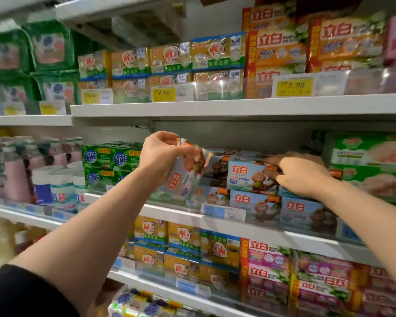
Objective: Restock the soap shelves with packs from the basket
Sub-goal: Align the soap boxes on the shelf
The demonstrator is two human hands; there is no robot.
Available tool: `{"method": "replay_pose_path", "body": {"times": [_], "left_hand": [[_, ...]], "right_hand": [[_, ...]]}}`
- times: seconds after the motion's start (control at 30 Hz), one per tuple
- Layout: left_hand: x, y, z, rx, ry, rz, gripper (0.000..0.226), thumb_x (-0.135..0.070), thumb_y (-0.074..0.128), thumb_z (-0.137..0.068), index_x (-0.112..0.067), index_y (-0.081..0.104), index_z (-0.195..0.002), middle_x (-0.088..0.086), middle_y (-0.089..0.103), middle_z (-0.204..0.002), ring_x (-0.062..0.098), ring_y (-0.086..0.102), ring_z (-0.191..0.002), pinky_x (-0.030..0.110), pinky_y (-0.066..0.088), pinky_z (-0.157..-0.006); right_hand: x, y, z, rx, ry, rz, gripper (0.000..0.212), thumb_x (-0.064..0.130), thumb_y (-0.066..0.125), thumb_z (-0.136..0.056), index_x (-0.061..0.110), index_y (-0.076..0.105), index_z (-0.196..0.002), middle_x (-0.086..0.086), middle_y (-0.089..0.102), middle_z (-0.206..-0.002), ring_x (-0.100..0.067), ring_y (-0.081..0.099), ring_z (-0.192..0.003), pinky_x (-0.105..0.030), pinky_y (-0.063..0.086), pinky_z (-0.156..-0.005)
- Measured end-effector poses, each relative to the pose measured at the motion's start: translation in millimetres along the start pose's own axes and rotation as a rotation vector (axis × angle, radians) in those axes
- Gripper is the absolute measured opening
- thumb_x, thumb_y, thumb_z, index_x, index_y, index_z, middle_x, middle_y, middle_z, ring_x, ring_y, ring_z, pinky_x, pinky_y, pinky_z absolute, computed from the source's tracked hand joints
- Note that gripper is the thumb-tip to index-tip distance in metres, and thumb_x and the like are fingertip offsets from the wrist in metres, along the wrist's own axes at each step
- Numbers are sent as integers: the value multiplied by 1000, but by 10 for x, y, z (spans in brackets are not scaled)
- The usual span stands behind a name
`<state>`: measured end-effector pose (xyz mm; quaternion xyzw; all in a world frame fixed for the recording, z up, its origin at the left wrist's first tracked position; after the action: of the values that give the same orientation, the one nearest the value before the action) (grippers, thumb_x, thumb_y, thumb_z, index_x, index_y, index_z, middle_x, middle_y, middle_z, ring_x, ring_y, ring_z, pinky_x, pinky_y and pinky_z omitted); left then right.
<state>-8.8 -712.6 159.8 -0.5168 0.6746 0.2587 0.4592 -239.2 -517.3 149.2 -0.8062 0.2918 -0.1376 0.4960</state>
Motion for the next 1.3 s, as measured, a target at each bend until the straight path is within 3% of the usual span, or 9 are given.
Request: {"method": "replay_pose_path", "body": {"times": [0.1, 0.3, 0.43, 0.57, 0.63, 0.7, 0.83, 0.97, 1.3], "left_hand": [[-271, 197, -95, 100, 181, -243, 77, -39, 92, -34, -21, 67, -105, -6, 70, -95, 15, 67, -90, 37, 56, -86], [-556, 851, -9, 389, 489, -827, 68, -38, 88, -64, -16, 64, -123, 2, 65, -117, 19, 58, -108, 32, 47, -94], [-460, 1082, -28, 492, 522, -906, 66, -41, 81, -74, -17, 58, -131, 4, 60, -122, 19, 54, -105, 25, 41, -84], [-467, 1256, -101, 558, 557, -904, 65, -34, 79, -77, -17, 55, -134, 5, 58, -125, 22, 52, -115, 25, 41, -89], [-358, 1377, -100, 627, 536, -931, 60, -30, 75, -82, -18, 53, -137, 4, 58, -131, 21, 54, -117, 23, 41, -89], [-222, 1480, -67, 664, 551, -939, 55, -29, 69, -88, -19, 52, -139, 3, 55, -137, 20, 51, -122, 20, 37, -91], [-60, 1328, -13, 460, 677, -944, 73, -54, 69, -80, -22, 48, -141, 2, 50, -142, 23, 43, -131, 35, 31, -111], [165, 1097, 87, 248, 768, -1010, 104, -68, 78, -54, -21, 45, -141, 5, 53, -134, 29, 46, -122, 39, 29, -106], [20, 967, -87, 160, 736, -684, 64, -64, 67, -69, -17, 70, -113, 2, 68, -113, 24, 61, -103, 38, 46, -90]], "right_hand": [[17, 1, 21, 31, -13, -16, 23, 39, 46, -96, 21, 60, -95, 0, 58, -89, -15, 52, -71, -29, 39, -59], [68, -29, 113, 83, -23, -49, 23, 29, 45, -98, 23, 46, -76, 0, 53, -89, -19, 49, -78, -30, 38, -66], [59, -125, 149, 96, -46, -34, 27, 21, 44, -95, 22, 39, -68, -4, 56, -93, -22, 50, -82, -31, 39, -69], [49, -180, 109, 108, -100, -16, 19, 33, 40, -100, 31, 59, -103, -2, 54, -110, -22, 53, -94, -30, 41, -79], [48, -187, 87, 85, -133, 13, 30, 39, 36, -100, 41, 51, -126, 2, 48, -105, -18, 49, -88, -30, 42, -81], [60, -204, 88, 45, -160, 25, 32, 40, 35, -100, 45, 48, -129, 4, 41, -99, -18, 49, -88, -31, 45, -84], [102, -127, 76, 31, -205, 61, 44, 44, 47, -96, 33, 43, -138, 3, 47, -136, -18, 36, -125, -34, 28, -103], [108, 71, 17, 79, -172, 81, 73, 63, 53, -86, 34, 23, -146, 2, 37, -150, -22, 36, -134, -38, 24, -109], [-33, 23, -52, 69, -105, -216, 61, 60, 65, -78, 42, 49, -134, 9, 53, -138, -19, 51, -121, -33, 45, -98]]}}
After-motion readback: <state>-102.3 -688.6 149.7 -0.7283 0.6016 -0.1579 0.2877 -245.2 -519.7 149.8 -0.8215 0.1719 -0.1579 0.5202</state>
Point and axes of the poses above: each hand's wrist, its own z-axis away from the middle knuckle, its own y-axis out of the palm, x = y × z, the point moved 10 cm from there along -z, towards the middle knuckle
